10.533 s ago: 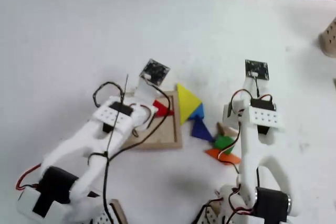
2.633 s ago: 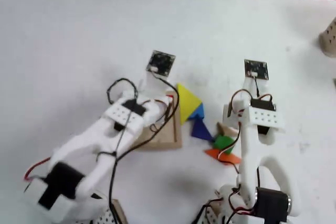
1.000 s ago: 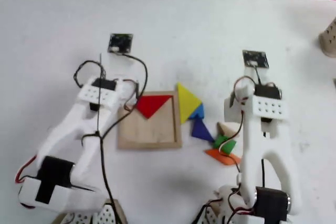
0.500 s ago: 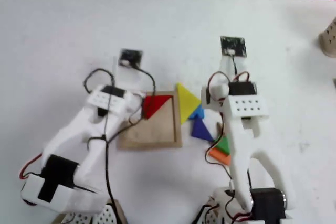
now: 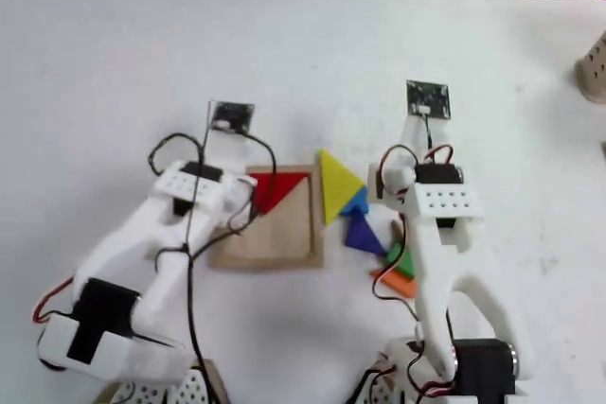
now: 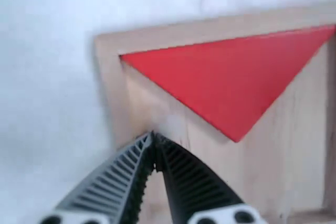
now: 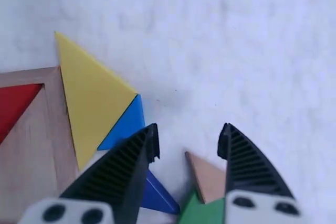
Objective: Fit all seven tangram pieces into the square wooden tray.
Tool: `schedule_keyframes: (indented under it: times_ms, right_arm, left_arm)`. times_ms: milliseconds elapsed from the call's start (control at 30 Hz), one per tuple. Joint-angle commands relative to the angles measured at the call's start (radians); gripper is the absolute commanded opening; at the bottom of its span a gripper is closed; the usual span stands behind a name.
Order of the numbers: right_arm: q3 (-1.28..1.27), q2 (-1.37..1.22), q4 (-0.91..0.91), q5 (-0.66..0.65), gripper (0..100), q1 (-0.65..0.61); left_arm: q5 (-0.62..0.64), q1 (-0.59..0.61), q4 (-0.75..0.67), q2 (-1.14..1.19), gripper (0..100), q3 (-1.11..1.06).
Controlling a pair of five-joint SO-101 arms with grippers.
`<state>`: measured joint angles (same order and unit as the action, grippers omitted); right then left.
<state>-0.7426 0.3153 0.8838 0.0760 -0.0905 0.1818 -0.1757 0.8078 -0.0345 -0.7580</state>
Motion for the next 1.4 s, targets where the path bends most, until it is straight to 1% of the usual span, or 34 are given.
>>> schedule_keyframes:
  times_ms: [0,67,200,500,633,733,800,900,1000,1133,1267,1367]
  right_arm:
    - [0.002,0.008,-0.016,0.009,18.4,0.008]
    - [0.002,0.008,-0.016,0.009,18.4,0.008]
    - [0.002,0.008,-0.016,0.009,18.4,0.008]
    - [0.0,0.008,-0.016,0.006,18.5,0.008]
    - [0.003,0.008,-0.016,-0.077,18.7,-0.008]
    - [0.012,0.016,-0.016,-0.135,19.0,-0.051]
    - [0.052,0.018,0.036,-0.172,22.1,-0.099]
    - [0.158,0.01,0.163,-0.189,28.6,-0.156]
    - [0.226,0.008,0.22,-0.19,29.5,-0.188]
    - [0.229,-0.01,0.171,-0.232,29.5,-0.236]
    - [0.235,-0.12,0.099,-0.245,29.5,-0.275]
    - [0.235,-0.209,0.031,-0.247,29.5,-0.275]
  left_arm:
    - [0.0,0.07,0.025,-0.001,2,0.005]
    - [-0.005,0.087,0.034,-0.001,2,0.005]
    - [-0.072,0.111,0.035,-0.002,2,0.003]
    - [-0.075,0.188,0.028,-0.005,2,0.009]
    - [-0.077,0.185,0.028,-0.01,2,0.011]
    - [-0.077,0.176,0.028,-0.01,2,0.034]
    - [-0.077,0.165,0.029,-0.01,2,0.048]
    - [-0.083,0.153,0.029,-0.012,2,0.051]
    - [-0.166,0.148,0.029,-0.016,2,0.052]
    - [-0.183,0.148,0.02,-0.111,3,0.017]
    - [-0.183,0.154,-0.038,-0.251,3,-0.087]
    - [-0.178,0.159,-0.066,-0.343,3,-0.149]
